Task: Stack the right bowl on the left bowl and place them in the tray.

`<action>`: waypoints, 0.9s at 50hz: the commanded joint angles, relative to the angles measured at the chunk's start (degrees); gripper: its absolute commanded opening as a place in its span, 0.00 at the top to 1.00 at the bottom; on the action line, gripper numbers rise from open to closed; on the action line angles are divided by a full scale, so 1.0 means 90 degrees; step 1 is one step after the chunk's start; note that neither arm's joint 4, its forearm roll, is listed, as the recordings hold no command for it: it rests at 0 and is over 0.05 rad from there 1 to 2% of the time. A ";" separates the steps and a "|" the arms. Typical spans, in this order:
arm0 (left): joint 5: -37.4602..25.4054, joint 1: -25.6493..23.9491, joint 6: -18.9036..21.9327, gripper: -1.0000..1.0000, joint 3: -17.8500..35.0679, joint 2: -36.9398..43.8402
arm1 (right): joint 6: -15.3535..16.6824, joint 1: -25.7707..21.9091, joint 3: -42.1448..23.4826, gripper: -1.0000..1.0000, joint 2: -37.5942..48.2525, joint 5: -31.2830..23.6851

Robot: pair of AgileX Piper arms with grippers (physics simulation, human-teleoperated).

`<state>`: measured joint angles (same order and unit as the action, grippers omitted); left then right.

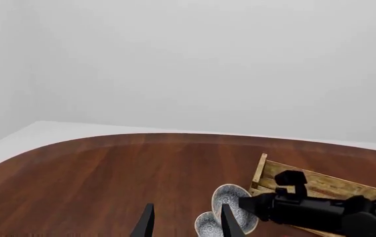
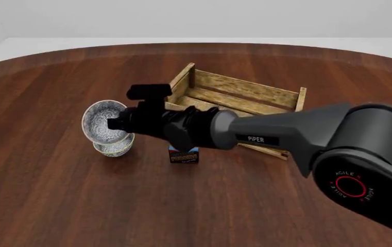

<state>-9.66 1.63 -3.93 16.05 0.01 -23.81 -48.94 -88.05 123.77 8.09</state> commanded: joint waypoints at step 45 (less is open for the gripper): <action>-0.0023 0.0029 -0.0007 0.00 -0.0026 0.0000 | -0.0055 0.0046 -0.0346 1.00 0.0559 0.0128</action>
<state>-9.88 1.89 -3.96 15.90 0.01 -23.93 -48.82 -89.82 127.75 9.12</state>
